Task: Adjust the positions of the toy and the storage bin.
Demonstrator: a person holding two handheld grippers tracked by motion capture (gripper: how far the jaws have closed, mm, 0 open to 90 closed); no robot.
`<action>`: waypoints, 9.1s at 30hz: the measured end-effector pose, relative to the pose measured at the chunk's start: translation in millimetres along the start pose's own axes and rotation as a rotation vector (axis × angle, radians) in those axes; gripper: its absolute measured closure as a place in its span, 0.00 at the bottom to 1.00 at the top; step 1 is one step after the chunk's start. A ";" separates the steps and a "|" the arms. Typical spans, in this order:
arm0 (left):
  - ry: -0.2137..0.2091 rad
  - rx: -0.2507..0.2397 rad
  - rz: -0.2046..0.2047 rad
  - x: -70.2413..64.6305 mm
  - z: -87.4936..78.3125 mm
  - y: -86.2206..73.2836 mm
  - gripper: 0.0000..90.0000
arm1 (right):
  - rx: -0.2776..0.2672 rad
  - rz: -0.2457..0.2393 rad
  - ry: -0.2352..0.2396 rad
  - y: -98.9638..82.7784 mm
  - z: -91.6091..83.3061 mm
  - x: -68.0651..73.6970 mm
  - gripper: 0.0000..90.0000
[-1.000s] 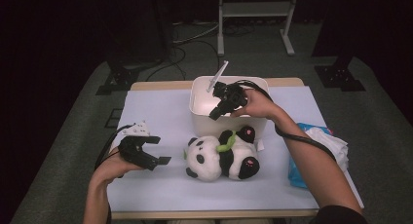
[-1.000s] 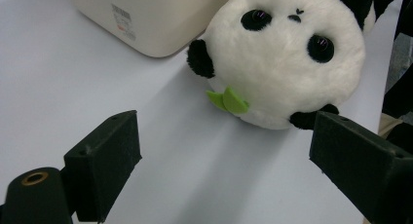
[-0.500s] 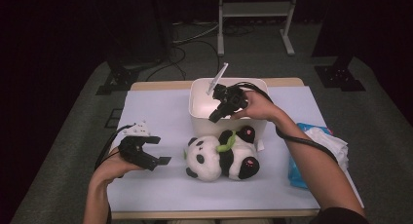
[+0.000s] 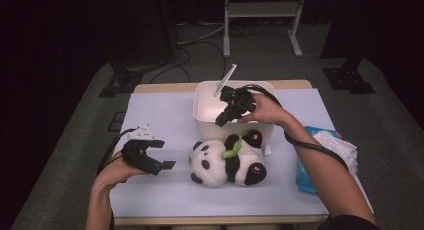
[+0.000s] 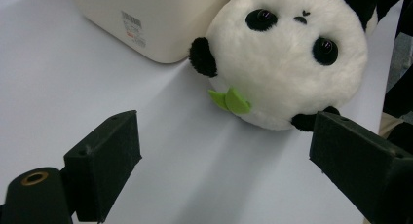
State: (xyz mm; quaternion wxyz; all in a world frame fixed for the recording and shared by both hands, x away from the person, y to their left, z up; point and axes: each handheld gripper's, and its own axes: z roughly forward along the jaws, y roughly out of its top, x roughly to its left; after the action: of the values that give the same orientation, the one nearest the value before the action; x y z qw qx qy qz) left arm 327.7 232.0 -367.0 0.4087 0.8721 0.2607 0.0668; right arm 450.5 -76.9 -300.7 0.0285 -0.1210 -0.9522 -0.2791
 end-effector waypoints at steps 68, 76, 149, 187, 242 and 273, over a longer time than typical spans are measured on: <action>0.003 -0.003 -0.013 0.9 -0.6 -1.7 0.11 | 0.024 -0.040 0.045 -57.8 -33.1 53.1 0.52; 0.003 0.000 -0.016 1.8 -0.2 -2.7 0.11 | 0.012 -0.020 0.041 -68.6 -40.0 47.5 0.52; -0.007 -0.012 -0.024 4.2 -2.0 -4.0 0.11 | 0.094 -0.086 0.093 -40.8 10.2 65.2 0.81; -0.009 -0.017 -0.045 10.3 -3.1 -9.0 0.11 | 0.015 -0.142 0.072 -29.7 -39.2 82.1 0.85; 0.004 -0.035 -0.091 21.0 -7.7 -19.1 0.11 | -0.014 -0.121 -0.162 48.6 -149.6 25.8 0.85; 0.003 -0.042 -0.117 27.9 -8.1 -25.4 0.11 | 0.032 0.010 -0.136 39.0 -98.1 -57.3 0.85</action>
State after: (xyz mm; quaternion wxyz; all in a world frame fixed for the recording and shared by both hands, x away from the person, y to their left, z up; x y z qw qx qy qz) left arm 338.7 265.2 -383.3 0.4296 0.8465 0.3105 0.0496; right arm 514.3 -110.2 -204.6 -0.0331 -0.1438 -0.9557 -0.2548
